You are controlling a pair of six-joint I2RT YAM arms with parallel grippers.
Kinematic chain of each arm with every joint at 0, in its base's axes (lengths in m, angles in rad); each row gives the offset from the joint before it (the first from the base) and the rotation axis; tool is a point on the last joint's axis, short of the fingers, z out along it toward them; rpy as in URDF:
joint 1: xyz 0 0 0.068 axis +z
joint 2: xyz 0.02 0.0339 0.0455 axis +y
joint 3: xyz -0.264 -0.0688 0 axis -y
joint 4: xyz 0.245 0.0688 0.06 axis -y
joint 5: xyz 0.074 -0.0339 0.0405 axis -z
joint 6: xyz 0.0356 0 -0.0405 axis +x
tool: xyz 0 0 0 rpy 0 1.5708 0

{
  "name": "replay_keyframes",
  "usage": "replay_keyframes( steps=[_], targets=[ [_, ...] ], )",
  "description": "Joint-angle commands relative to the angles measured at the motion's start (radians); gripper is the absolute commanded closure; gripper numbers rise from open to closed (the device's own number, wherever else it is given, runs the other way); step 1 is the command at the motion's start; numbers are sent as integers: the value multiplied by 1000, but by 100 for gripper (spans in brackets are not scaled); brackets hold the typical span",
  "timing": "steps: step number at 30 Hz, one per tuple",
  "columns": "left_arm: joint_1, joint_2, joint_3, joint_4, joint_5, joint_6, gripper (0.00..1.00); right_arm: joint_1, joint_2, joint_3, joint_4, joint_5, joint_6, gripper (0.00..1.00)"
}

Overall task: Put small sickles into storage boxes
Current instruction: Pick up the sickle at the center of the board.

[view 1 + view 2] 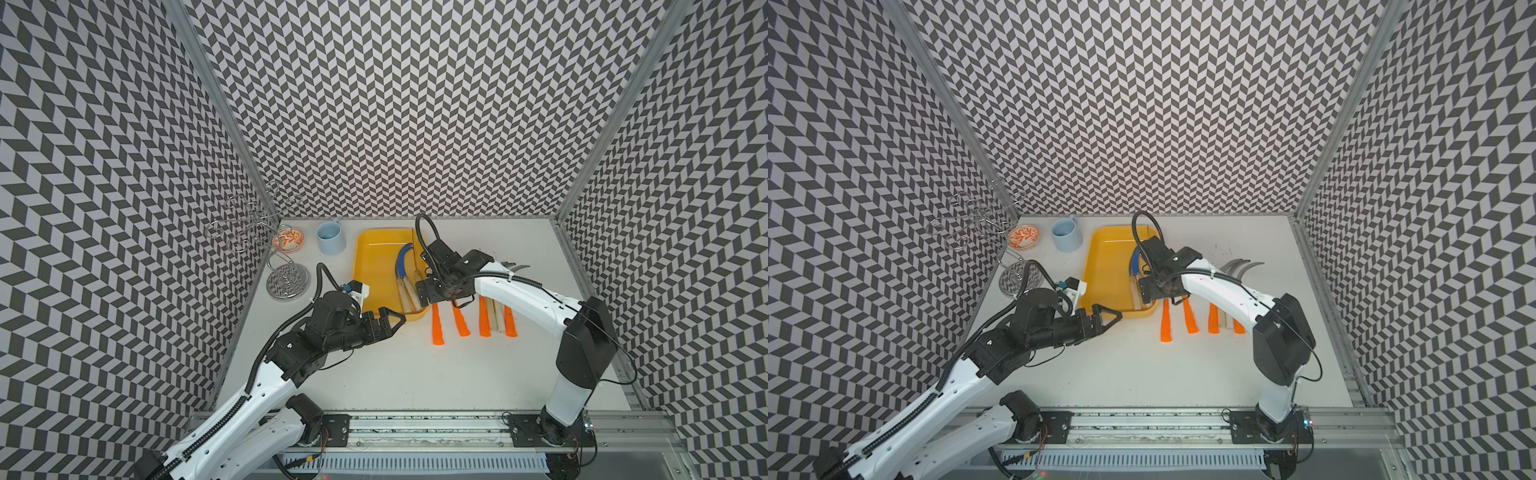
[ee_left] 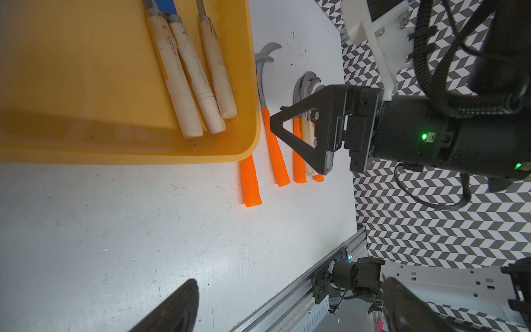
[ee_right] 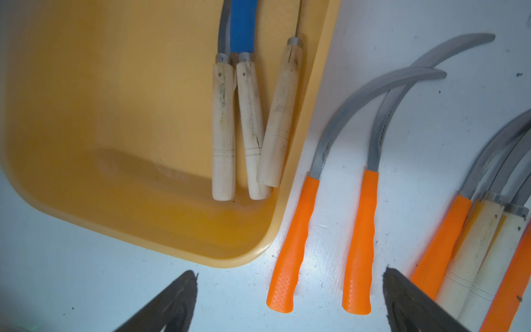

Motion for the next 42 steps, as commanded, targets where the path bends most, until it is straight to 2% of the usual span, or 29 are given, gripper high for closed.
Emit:
replay_keyframes(
  steps=[1,10,18,30,42],
  targets=[
    [-49,-19,-27,41,-55,-52,0,-4,-72,-67,53,21,35,1],
    [-173,-28,-98,82,-119,-107,0,-27,-132,-279,139,4,57,0],
    [-228,-28,-145,104,-139,-126,0,-69,-128,-414,223,-24,54,4],
    [-231,-15,-145,106,-145,-118,0,-106,-64,-486,300,-55,30,41],
    [-230,-11,-142,106,-147,-115,0,-108,-3,-491,328,-68,22,61]
  ],
)
